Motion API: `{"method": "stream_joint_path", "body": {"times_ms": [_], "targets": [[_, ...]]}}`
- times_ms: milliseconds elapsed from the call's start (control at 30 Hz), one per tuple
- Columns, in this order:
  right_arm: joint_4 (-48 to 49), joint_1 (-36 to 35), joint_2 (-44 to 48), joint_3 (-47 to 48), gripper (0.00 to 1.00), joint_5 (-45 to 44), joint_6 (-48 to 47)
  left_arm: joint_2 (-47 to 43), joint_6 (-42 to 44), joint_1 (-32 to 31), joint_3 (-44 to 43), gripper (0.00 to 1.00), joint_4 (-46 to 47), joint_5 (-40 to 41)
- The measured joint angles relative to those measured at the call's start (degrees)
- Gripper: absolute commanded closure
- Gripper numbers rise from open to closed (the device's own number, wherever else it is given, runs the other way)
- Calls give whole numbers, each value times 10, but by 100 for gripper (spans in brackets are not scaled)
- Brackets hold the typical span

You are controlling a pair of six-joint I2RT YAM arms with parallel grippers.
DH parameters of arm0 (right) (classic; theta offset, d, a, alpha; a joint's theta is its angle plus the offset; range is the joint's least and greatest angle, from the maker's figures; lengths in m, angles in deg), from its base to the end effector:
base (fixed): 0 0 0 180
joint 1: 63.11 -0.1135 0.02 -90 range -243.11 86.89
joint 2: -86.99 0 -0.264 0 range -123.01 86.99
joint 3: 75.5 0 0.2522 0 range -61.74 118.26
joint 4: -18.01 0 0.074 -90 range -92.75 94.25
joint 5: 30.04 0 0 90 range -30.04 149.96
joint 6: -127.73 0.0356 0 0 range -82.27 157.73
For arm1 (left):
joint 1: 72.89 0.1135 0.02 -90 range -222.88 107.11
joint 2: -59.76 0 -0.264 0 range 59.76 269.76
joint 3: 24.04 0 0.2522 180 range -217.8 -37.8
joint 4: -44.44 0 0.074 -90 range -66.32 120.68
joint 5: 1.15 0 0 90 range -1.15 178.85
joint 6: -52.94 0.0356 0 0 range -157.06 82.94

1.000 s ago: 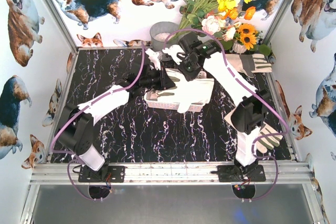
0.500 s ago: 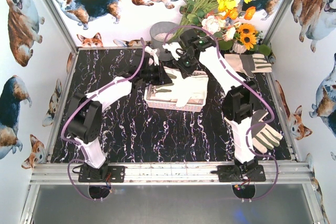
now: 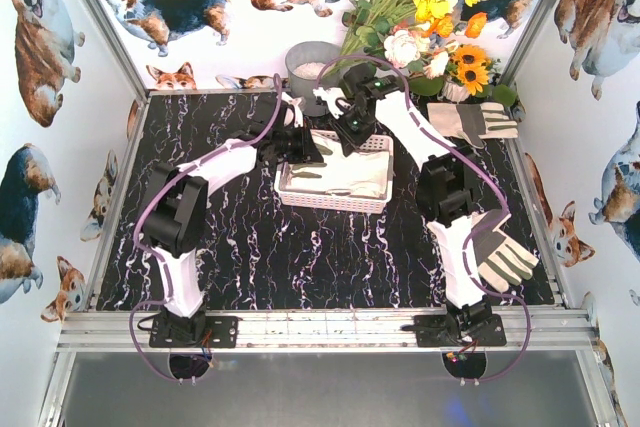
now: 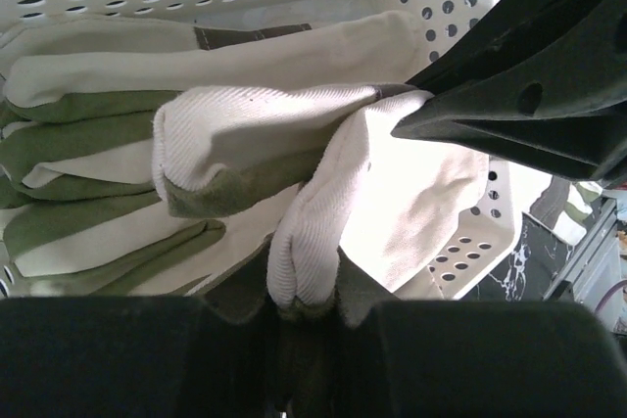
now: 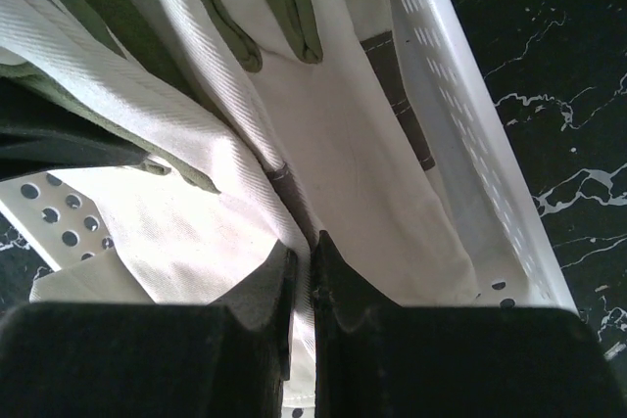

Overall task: Put the gloves into the storage basket
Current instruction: Place the glove in the bin.

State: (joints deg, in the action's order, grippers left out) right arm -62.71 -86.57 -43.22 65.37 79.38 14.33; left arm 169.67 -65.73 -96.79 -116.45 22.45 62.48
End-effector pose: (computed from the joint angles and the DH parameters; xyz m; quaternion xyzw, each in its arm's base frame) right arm 0.4310 0.1999 0.2606 -0.4128 0.8791 0.1662 0.1706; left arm 0.3887 -0.1895 0.2185 0.0606 0.8839 -0.3689 0.2811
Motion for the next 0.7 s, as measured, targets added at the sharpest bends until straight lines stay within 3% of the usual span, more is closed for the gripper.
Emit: {"method": "stream_joint_path", "body": {"times_ms": [533, 700], "targets": [[38, 0, -35, 2, 100, -32, 13, 64, 28, 7, -40, 100, 1, 3], [58, 0, -45, 2, 100, -35, 21, 72, 40, 8, -46, 84, -2, 17]]}}
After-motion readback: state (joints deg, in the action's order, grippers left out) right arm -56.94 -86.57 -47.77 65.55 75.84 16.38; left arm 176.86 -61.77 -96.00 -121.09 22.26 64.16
